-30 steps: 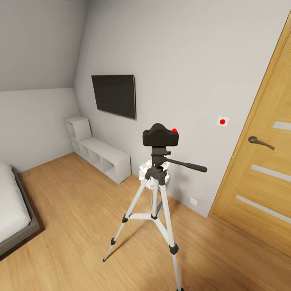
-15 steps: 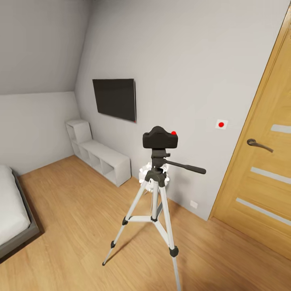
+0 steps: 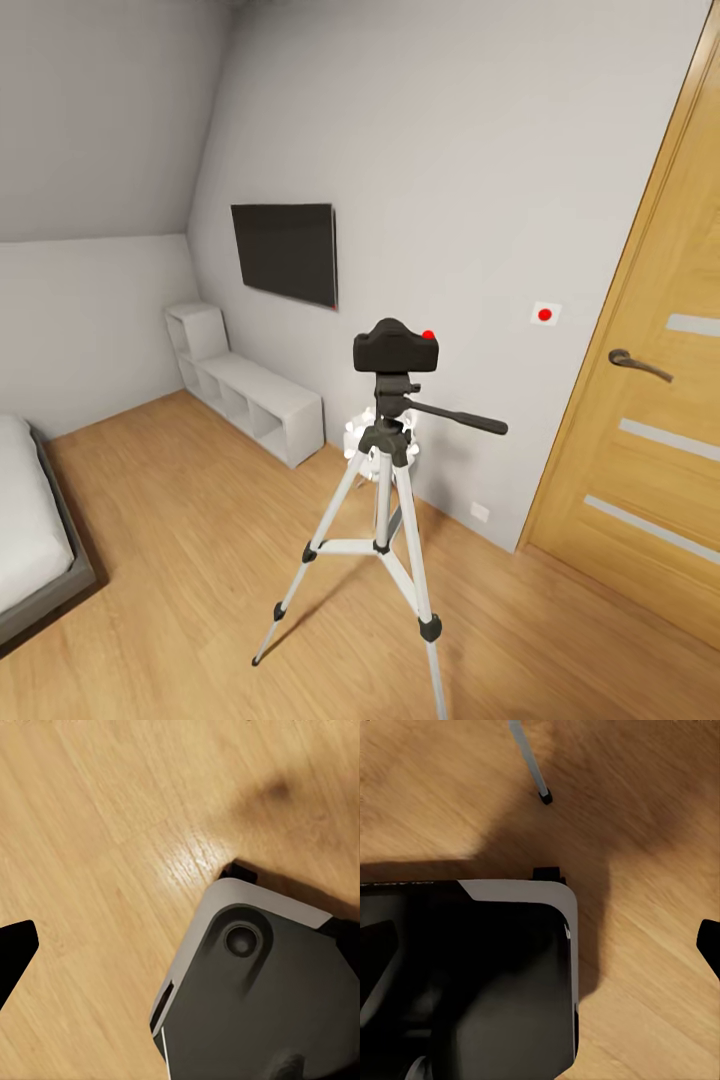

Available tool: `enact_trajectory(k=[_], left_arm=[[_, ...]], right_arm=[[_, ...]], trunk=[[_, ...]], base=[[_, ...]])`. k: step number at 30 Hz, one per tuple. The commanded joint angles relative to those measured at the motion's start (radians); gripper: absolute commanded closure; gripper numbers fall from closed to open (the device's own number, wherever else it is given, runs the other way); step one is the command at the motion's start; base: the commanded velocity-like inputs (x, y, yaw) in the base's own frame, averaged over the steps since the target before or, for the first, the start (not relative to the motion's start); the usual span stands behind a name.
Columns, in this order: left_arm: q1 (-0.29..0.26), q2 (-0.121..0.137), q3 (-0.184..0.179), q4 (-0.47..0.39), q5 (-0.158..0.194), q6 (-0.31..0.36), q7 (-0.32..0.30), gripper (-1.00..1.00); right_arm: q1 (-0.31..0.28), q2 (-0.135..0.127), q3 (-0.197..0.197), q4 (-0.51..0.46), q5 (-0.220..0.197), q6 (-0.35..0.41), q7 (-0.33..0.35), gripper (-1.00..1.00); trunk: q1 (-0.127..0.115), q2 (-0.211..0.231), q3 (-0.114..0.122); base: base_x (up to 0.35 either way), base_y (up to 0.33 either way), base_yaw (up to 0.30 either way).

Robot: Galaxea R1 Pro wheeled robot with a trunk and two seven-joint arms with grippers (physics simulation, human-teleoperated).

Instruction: Attach the digital camera to the camera tripod in the bedroom.

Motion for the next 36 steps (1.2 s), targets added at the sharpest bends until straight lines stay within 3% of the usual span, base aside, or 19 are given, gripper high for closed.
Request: enact_trajectory(k=[1, 36], left_arm=[[-0.001, 0.0, -0.009, 0.0, 0.008, -0.002, 0.003, -1.0], [-0.001, 0.0, -0.009, 0.0, 0.008, -0.002, 0.003, -1.0]], right_arm=[[-0.002, -0.001, -0.009, 0.003, 0.009, -0.005, 0.002, -1.0], [-0.002, -0.003, -0.007, 0.003, 0.011, -0.005, 0.004, -1.0]], trunk=[[0.001, -0.002, -0.002], [0.001, -0.002, 0.001]], base=[[0.0, 0.0, 0.0], [0.0, 0.0, 0.0]])
